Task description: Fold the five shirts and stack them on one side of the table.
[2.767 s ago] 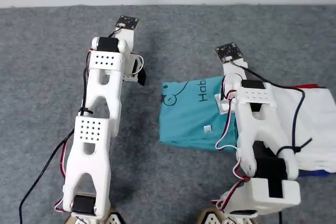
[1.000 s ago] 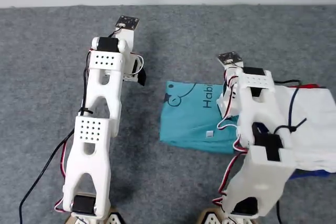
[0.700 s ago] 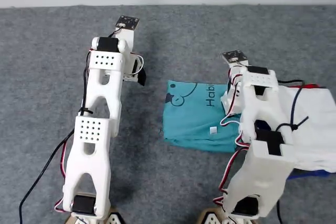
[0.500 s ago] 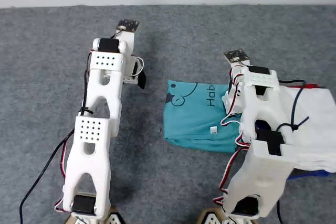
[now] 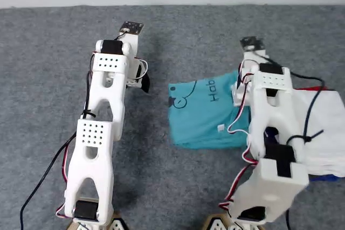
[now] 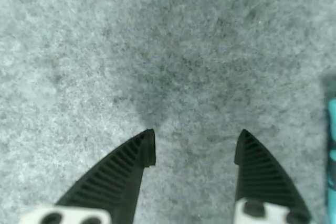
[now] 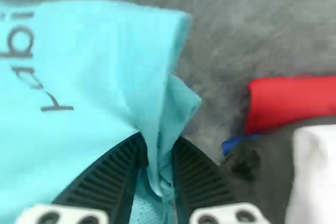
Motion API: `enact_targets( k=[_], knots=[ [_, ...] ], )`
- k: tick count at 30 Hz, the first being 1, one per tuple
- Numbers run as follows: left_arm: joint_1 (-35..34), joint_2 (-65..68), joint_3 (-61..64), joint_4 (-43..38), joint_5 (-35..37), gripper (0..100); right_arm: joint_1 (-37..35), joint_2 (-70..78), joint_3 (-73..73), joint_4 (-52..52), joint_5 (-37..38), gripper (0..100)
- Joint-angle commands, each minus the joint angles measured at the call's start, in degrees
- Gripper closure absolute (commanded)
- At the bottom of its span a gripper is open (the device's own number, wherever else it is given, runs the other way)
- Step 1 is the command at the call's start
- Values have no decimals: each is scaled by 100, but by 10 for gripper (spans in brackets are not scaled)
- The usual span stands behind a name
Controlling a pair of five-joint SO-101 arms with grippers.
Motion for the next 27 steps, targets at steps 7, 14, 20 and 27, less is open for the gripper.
enact_targets(
  k=[7, 14, 20, 27],
  knots=[
    [-35, -105, -4, 114, 9, 753, 171, -514, -176, -382, -440, 990],
    [-44, -105, 4, 114, 9, 753, 391, -462, -1081, -356, -1002, 990],
    [-35, -105, 4, 114, 9, 753, 971, -453, -1705, -391, -1688, 990],
    [-35, -105, 4, 114, 9, 753, 1754, -523, -1855, -136, -2848, 990]
  ],
)
